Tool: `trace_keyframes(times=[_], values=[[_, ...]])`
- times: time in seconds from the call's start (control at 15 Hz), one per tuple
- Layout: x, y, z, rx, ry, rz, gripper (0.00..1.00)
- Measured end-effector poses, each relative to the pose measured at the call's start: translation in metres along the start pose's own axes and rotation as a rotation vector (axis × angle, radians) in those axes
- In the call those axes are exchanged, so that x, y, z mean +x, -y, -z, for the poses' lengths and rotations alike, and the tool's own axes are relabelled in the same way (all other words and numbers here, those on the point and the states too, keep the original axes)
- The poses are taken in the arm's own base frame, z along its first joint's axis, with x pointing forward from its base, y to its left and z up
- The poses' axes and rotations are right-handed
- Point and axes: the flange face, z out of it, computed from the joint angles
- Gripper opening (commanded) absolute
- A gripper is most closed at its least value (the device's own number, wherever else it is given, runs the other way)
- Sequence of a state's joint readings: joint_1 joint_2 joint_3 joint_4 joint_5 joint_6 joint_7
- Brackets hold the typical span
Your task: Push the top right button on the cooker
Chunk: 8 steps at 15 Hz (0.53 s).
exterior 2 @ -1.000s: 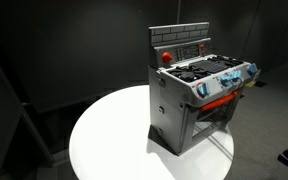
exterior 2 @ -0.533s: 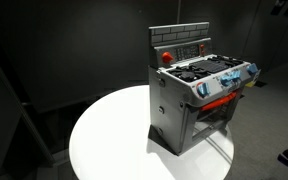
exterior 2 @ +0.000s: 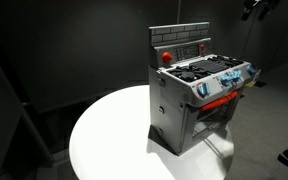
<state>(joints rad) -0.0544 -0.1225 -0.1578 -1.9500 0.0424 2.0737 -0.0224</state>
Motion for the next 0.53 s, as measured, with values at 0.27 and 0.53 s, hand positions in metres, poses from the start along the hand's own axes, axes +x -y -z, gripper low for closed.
trace_keyframes(times=[0.27, 0.53], values=[[0.023, 0.004, -0.028, -0.031, 0.013, -0.039, 1.0], [0.039, 0.011, -0.053, -0.05, 0.039, -0.049, 1.0]])
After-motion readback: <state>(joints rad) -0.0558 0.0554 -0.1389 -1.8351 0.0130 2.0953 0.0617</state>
